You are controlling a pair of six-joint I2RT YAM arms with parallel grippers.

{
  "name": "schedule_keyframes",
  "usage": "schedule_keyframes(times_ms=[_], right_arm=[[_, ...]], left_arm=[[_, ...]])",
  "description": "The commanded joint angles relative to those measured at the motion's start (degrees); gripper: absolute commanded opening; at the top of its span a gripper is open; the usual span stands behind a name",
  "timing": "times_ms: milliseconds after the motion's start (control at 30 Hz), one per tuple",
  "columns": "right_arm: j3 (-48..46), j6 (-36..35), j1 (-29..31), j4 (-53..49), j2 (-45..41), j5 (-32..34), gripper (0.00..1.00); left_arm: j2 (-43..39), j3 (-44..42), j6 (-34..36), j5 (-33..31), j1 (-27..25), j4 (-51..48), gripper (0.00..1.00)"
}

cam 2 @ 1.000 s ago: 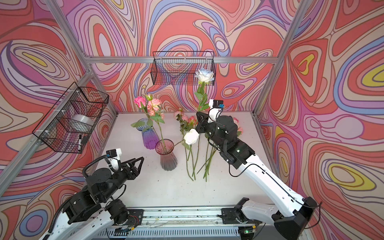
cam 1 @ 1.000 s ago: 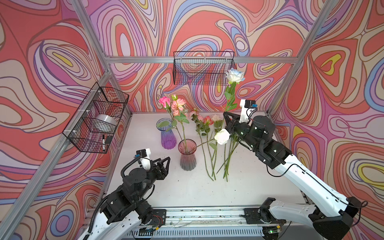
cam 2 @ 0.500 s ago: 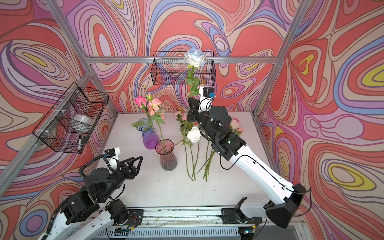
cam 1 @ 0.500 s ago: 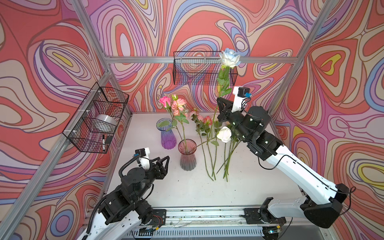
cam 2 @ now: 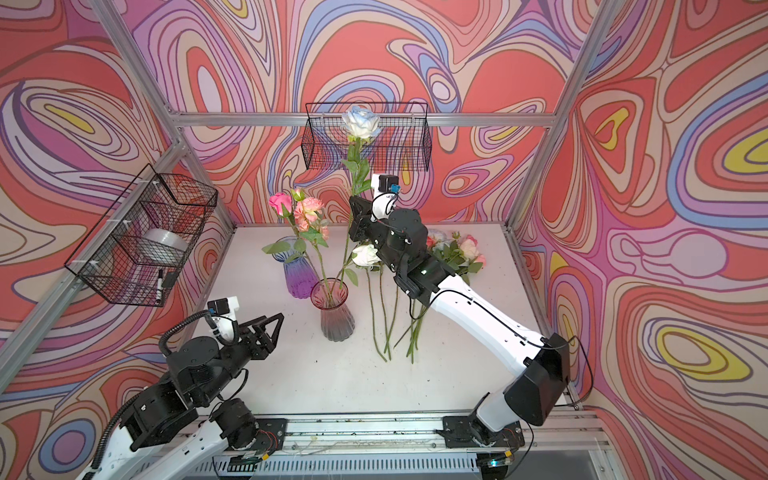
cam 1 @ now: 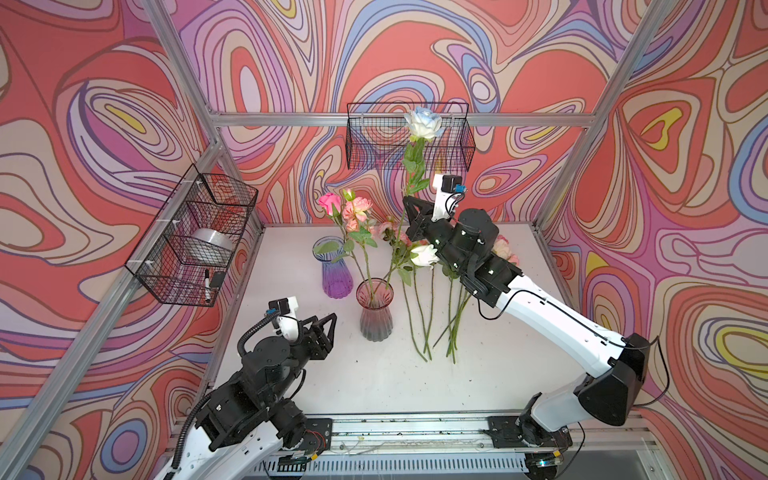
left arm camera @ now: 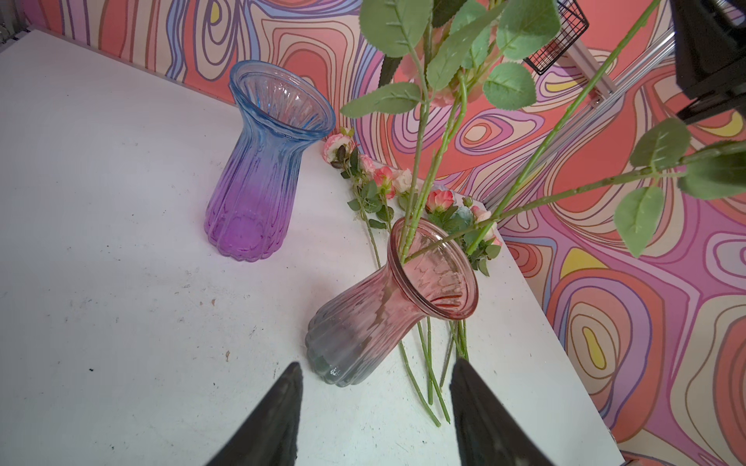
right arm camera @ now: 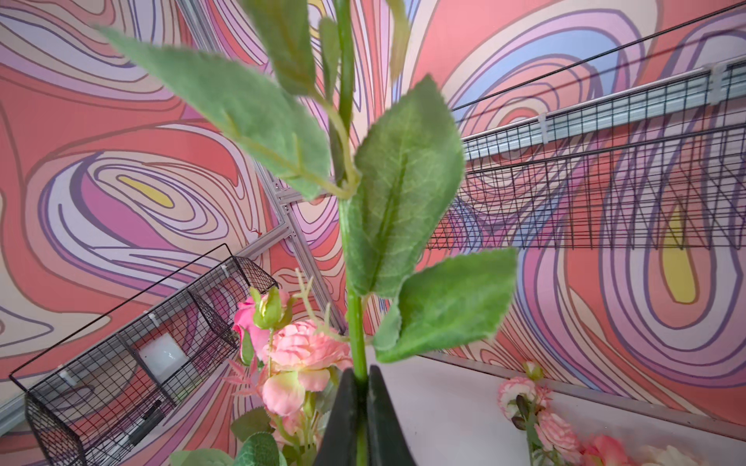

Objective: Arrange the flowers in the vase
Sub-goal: 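Lower the white rose into the pink-grey vase with the right gripper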

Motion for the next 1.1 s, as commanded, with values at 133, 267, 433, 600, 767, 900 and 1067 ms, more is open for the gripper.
schedule_keyframes(times_ms=[133,267,433,600,767,900,1067], right_arm=[[-2.06,2.00,0.77,1.29,0.70,-1.86,0.00],[-5.60,2.19,1.13,1.16,-0.43,-2.65,0.00],[-8.39,2.59,1.55,1.20,-1.35,-4.17,0.00],[-9.18,2.63,2.15,0.69,-1.58,-5.18,0.02],[-10.16,2.89,2.72,0.41,-2.38,-6.73,0.07],[-11.49,2.83,3.92,0.42,-2.55,-8.55,0.09],[-11.94,0.90,5.49,-1.33,-2.43,-10.22,0.13]], left_arm=[[-0.08,-0.33,-0.11,-1.05,0.06,-0.41,0.59],[-0.26,-0.20,0.05,-1.25,0.06,-0.70,0.59],[-0.70,-0.37,0.02,-1.60,0.06,-0.79,0.60],[-0.70,-0.66,-0.53,-1.24,0.06,-0.05,0.60],[-0.92,-0.82,-0.95,-1.17,0.06,-0.17,0.60],[-1.27,-0.99,-1.05,-1.04,0.06,-0.16,0.60],[-1.31,-1.08,-1.32,-0.92,0.06,-0.20,0.60]])
